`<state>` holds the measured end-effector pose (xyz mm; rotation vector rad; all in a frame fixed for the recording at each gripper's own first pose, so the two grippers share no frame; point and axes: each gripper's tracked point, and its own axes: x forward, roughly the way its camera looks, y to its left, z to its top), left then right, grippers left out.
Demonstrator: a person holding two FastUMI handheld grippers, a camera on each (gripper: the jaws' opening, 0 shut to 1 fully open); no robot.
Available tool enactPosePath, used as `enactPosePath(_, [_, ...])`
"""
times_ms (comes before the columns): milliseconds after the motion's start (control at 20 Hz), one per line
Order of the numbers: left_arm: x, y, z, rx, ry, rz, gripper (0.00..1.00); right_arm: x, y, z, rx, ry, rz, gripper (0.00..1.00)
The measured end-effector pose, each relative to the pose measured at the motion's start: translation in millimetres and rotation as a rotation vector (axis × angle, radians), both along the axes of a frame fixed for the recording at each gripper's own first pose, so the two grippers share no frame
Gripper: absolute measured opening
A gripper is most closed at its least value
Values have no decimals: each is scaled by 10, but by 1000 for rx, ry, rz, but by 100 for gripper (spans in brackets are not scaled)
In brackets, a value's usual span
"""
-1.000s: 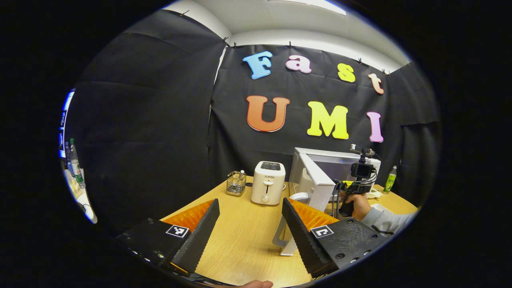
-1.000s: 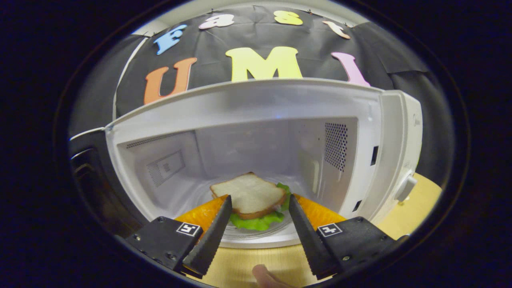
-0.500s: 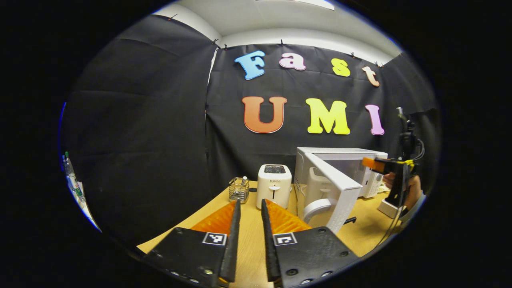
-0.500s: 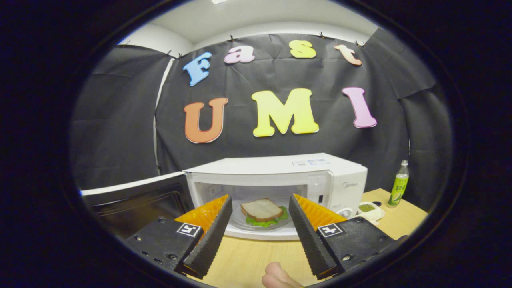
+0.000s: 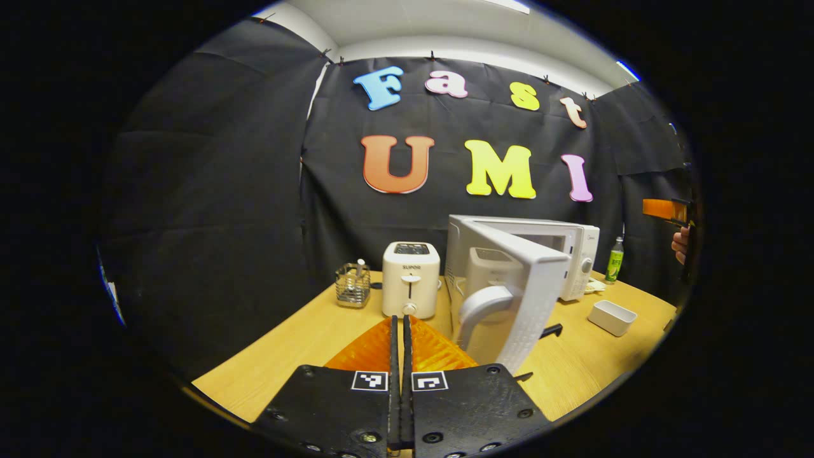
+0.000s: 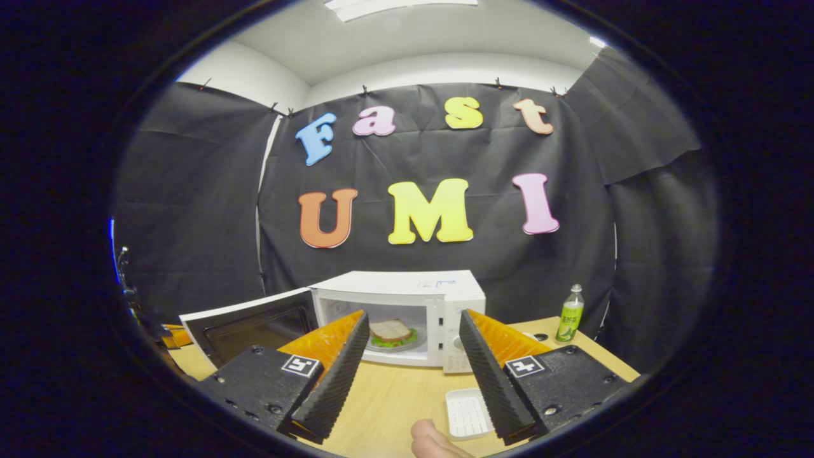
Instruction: Open the microwave oven with the left hand, put the food in, and close the microwave oven.
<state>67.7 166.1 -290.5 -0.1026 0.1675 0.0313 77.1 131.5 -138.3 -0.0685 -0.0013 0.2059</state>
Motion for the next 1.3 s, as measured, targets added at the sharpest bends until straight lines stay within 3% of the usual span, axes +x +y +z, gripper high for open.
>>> enactPosePath(200, [62,-215,-91,65,21,-20,0,-265,-341,101,3,-20,-10,91])
enactPosePath(550, [114,-741,-42,-14,2,-92,0,-354,-693,27,-30,14,-36,92])
enactPosePath(1300, [653,-1997,42,-128,-19,-378,0,-424,-842,10,-11,-5,19,91])
